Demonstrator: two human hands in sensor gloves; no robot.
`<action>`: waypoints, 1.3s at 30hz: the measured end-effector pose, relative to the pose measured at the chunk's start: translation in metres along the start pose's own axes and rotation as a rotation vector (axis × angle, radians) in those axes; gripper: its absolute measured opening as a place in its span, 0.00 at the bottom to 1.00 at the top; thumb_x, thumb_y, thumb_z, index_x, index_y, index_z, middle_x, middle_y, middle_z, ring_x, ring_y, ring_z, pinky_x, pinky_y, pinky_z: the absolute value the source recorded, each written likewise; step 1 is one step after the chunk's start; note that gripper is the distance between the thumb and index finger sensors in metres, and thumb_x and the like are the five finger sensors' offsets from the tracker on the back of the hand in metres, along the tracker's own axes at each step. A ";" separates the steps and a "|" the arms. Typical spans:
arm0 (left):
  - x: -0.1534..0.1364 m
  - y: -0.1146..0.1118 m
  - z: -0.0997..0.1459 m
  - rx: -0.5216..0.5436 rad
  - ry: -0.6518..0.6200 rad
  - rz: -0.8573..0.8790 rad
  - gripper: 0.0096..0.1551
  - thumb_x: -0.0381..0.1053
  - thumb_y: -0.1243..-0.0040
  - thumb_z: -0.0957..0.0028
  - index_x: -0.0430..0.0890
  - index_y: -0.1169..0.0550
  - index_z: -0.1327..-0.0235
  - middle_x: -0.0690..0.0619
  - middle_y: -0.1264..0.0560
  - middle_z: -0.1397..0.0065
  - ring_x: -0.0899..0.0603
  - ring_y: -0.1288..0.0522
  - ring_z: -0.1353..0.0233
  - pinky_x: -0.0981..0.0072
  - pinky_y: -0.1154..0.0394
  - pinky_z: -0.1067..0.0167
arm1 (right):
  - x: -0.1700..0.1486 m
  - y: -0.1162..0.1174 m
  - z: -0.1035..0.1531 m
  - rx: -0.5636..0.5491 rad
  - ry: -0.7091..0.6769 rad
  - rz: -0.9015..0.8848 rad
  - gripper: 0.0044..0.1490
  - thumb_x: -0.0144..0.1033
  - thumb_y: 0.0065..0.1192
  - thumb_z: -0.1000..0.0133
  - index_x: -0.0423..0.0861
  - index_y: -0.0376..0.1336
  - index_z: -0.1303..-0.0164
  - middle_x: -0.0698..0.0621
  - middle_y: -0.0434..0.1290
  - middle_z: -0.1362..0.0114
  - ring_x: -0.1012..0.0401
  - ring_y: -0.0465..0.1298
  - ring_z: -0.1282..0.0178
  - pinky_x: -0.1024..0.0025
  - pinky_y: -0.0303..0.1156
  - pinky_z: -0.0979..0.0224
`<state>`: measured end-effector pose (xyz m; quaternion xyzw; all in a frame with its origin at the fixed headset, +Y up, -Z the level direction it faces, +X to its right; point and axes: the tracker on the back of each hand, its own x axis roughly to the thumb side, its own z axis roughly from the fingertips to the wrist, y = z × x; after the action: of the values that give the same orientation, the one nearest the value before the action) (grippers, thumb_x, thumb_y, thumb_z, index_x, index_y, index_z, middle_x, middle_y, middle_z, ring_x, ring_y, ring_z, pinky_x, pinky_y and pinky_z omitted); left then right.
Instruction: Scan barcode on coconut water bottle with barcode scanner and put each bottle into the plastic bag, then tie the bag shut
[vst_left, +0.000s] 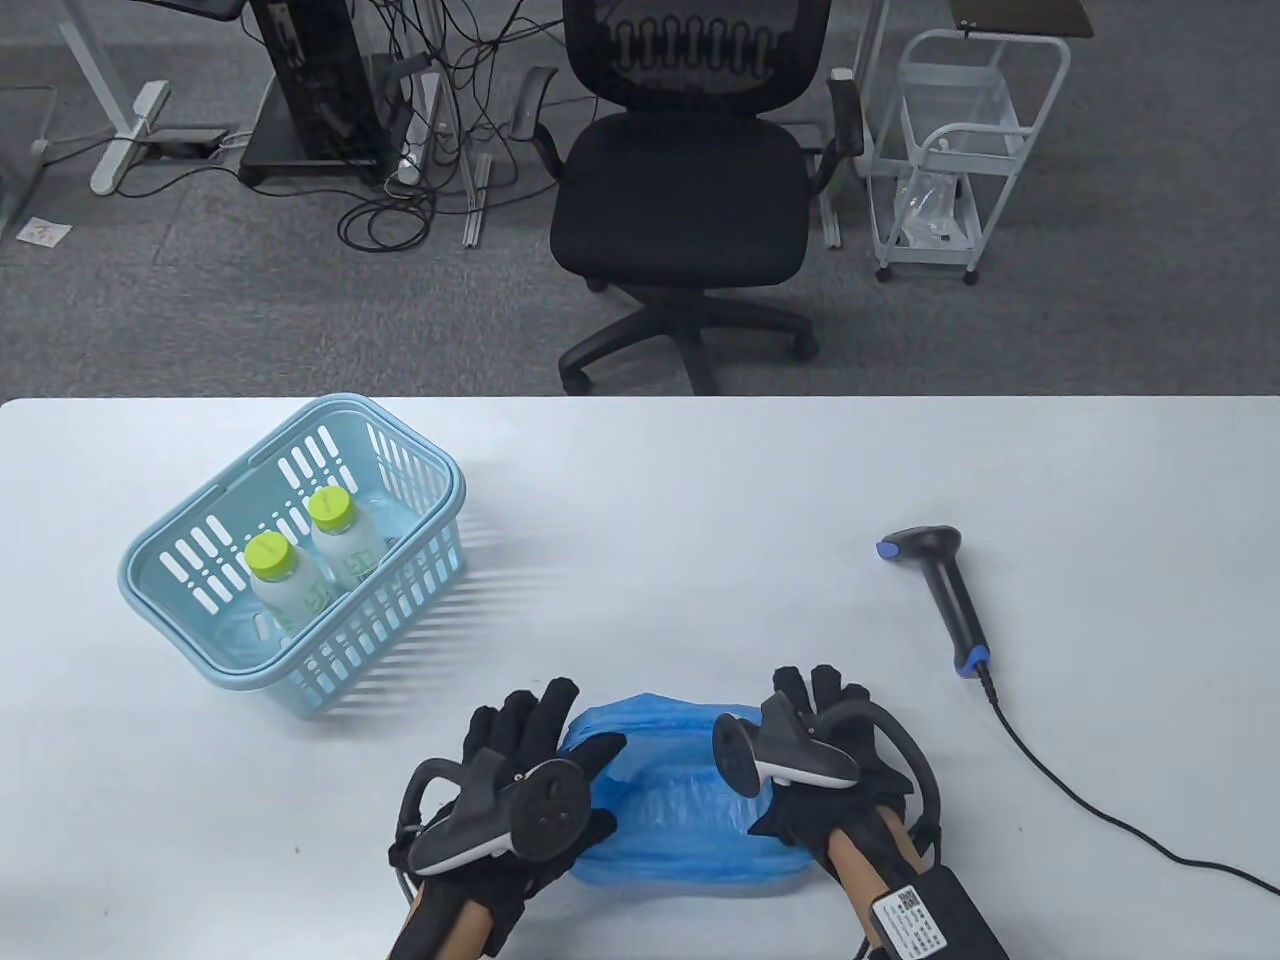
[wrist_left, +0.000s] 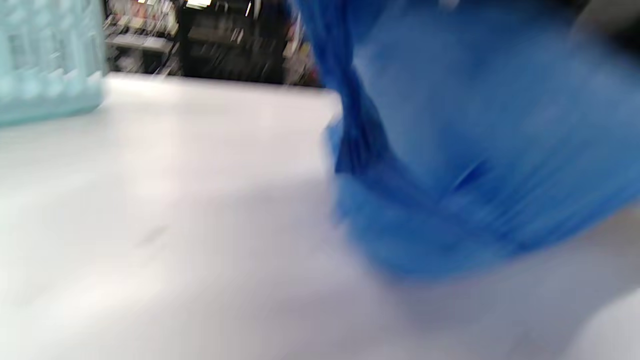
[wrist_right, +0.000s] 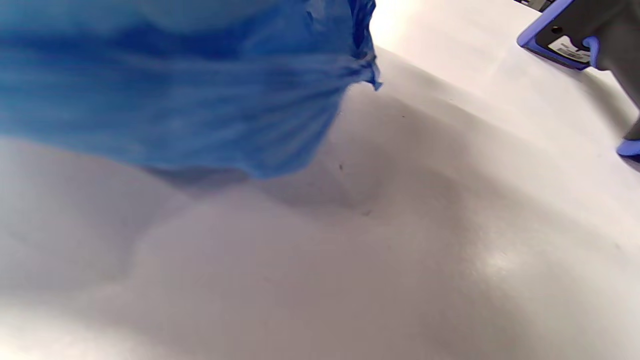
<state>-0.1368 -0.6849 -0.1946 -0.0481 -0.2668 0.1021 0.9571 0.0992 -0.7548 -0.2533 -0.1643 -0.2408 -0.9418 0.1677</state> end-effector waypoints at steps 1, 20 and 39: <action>0.010 0.012 0.005 0.097 -0.066 0.062 0.32 0.65 0.35 0.33 0.62 0.28 0.16 0.41 0.64 0.05 0.22 0.65 0.15 0.18 0.66 0.30 | 0.002 -0.001 0.000 -0.007 -0.009 0.005 0.67 0.68 0.70 0.56 0.44 0.47 0.15 0.30 0.34 0.12 0.25 0.39 0.19 0.25 0.43 0.24; -0.044 -0.059 -0.034 -0.566 0.370 -0.240 0.57 0.73 0.38 0.34 0.64 0.58 0.05 0.31 0.81 0.13 0.15 0.78 0.22 0.17 0.72 0.33 | 0.002 0.004 0.000 0.020 -0.022 -0.066 0.68 0.71 0.68 0.55 0.49 0.43 0.14 0.29 0.30 0.13 0.25 0.37 0.19 0.23 0.41 0.24; -0.057 -0.055 -0.035 -0.367 0.194 -0.112 0.50 0.71 0.38 0.34 0.63 0.50 0.07 0.38 0.74 0.09 0.20 0.73 0.18 0.18 0.69 0.31 | -0.021 0.001 -0.003 -0.061 0.003 -0.175 0.61 0.71 0.69 0.56 0.57 0.50 0.17 0.33 0.33 0.12 0.25 0.39 0.18 0.23 0.41 0.23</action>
<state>-0.1566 -0.7521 -0.2453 -0.2165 -0.1898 -0.0069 0.9576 0.1180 -0.7525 -0.2636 -0.1463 -0.2249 -0.9600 0.0802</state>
